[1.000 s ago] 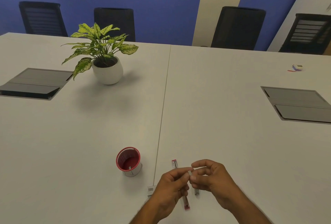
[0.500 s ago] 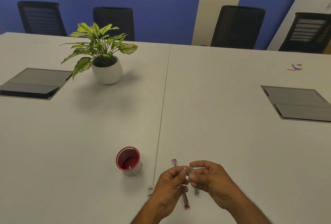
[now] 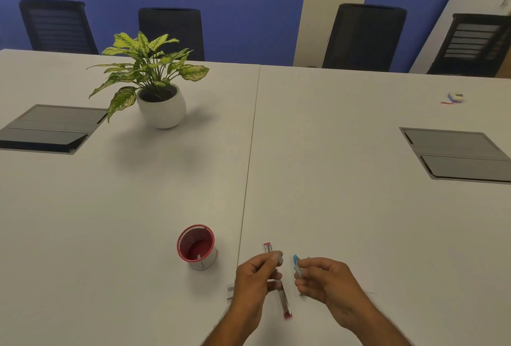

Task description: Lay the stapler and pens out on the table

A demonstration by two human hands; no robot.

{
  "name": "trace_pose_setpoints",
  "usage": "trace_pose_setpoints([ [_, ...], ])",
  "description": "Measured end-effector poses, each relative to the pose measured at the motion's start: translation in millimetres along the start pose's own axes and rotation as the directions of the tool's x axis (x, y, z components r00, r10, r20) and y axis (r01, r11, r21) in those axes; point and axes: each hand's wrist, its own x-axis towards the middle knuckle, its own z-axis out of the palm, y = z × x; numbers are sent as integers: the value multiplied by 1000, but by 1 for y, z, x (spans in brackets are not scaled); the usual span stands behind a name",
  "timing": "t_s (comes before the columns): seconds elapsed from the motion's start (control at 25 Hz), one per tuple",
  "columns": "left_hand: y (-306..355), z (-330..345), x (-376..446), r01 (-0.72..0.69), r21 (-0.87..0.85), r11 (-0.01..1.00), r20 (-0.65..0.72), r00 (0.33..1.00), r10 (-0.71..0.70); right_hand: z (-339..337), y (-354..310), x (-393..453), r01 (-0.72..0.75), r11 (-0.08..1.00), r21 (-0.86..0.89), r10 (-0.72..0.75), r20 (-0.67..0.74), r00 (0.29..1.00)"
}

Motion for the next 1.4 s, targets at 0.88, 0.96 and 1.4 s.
trace_pose_setpoints([
  [0.88,-36,-23,4,133,152,979,-133,985,-113,-47,81,23,-157,895,-417,-80,-496,865],
  [0.96,-38,-24,3,146,155,977,-132,983,-126,-45,80,22,-152,886,-437,-100,-501,860],
  [1.4,-38,-20,-4,105,213,971,-28,994,-102,-16,67,5,-74,982,-175,33,-225,974],
])
